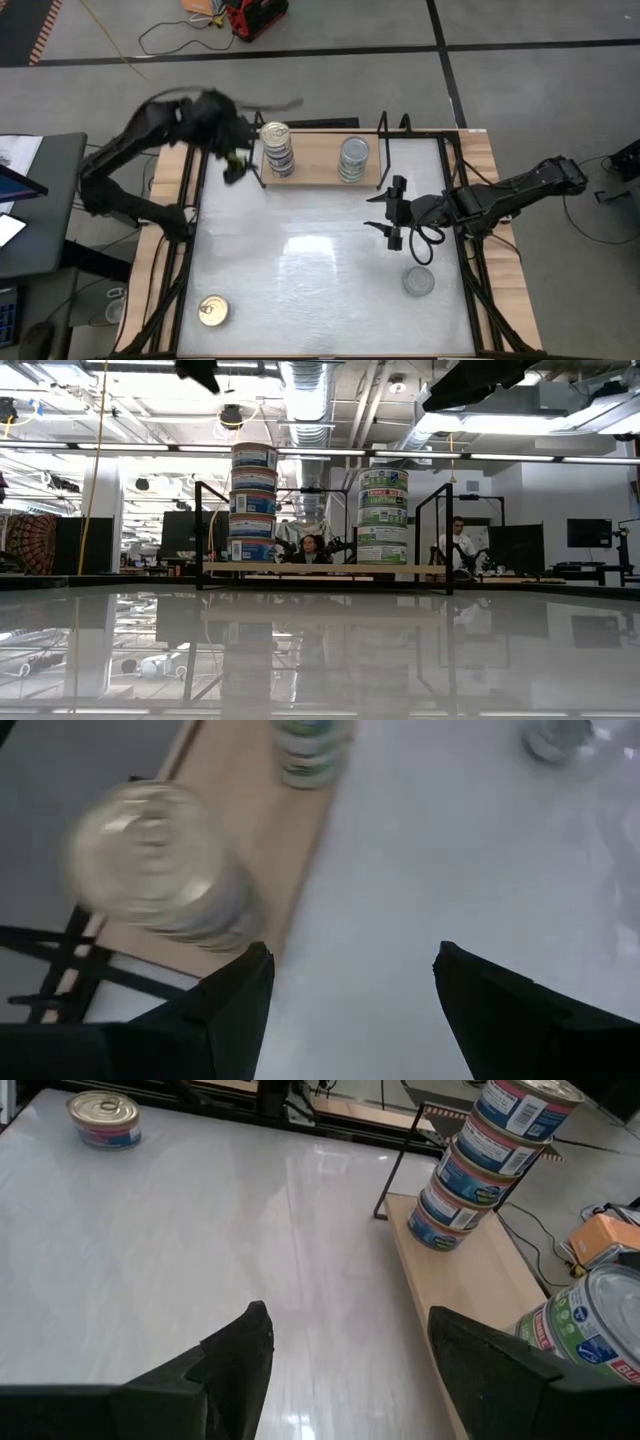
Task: Stack canned seafood by type on shelf
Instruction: Stack the blue pink tuna can on top of the blue pink tuna can on the shelf
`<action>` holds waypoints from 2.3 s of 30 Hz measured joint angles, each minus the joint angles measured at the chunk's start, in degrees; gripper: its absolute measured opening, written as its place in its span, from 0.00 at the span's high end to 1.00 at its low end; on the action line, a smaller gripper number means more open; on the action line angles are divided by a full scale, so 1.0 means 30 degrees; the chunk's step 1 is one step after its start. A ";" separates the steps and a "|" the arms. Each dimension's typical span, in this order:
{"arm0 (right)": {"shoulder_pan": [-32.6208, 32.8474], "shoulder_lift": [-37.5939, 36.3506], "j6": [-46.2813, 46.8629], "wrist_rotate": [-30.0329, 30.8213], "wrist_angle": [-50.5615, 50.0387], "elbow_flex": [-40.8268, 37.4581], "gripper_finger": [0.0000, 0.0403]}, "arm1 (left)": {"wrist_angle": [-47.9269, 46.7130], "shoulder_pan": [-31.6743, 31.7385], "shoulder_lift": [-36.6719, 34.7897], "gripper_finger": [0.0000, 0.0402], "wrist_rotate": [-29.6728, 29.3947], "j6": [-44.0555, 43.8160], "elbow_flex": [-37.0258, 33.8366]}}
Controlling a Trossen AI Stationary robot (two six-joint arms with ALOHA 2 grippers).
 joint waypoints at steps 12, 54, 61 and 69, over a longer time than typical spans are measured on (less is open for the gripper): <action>0.0000 0.0004 0.0628 0.0000 -0.0185 0.0000 0.28 | -0.2719 -1.5408 0.1196 0.34 -0.7030 -1.0538 -0.0007; 0.1248 0.1405 0.1134 0.0000 0.1621 0.0007 0.28 | -0.1002 -2.6451 1.0484 0.47 -0.3612 -2.2737 -0.5713; 0.1453 0.1395 0.1015 0.0000 0.2033 0.0007 0.28 | 0.1220 -2.6430 1.0384 0.47 -0.4746 -2.1642 -0.8394; 0.1447 0.1395 0.0936 0.0000 0.2200 0.0007 0.28 | 0.1977 -2.5613 1.0528 0.47 -1.6019 -2.1303 -1.0042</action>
